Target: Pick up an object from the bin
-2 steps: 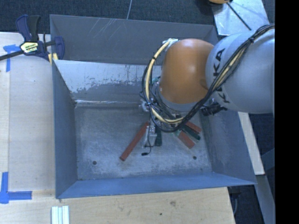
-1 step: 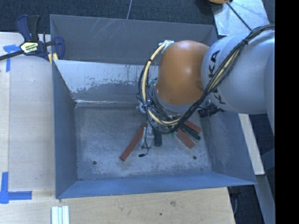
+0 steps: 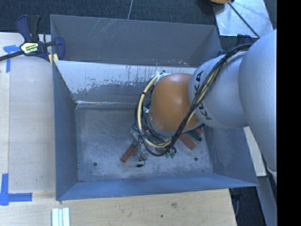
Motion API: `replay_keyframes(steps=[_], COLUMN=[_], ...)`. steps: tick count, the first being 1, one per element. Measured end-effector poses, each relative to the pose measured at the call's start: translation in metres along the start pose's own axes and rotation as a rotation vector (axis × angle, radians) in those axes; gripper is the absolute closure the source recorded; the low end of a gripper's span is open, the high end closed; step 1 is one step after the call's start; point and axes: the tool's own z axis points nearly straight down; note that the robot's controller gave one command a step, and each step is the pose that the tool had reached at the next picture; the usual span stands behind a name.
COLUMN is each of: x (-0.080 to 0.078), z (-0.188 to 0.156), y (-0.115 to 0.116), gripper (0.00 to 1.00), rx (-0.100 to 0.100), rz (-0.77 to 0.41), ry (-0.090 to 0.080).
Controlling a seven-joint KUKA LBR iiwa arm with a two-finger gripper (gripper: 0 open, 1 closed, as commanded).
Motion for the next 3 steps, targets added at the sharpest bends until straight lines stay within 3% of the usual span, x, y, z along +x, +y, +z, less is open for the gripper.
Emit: replay_keyframes(steps=[1,2,3], x=[0.0036,0.0009,0.0037], z=[0.0039,0.0014,0.004], y=[-0.001,-0.001,-0.0012], gripper=[0.0,1.0,0.0], rx=[0.002,0.001,0.001], rz=[0.002,0.003,0.003], ry=[0.01,0.003,0.011])
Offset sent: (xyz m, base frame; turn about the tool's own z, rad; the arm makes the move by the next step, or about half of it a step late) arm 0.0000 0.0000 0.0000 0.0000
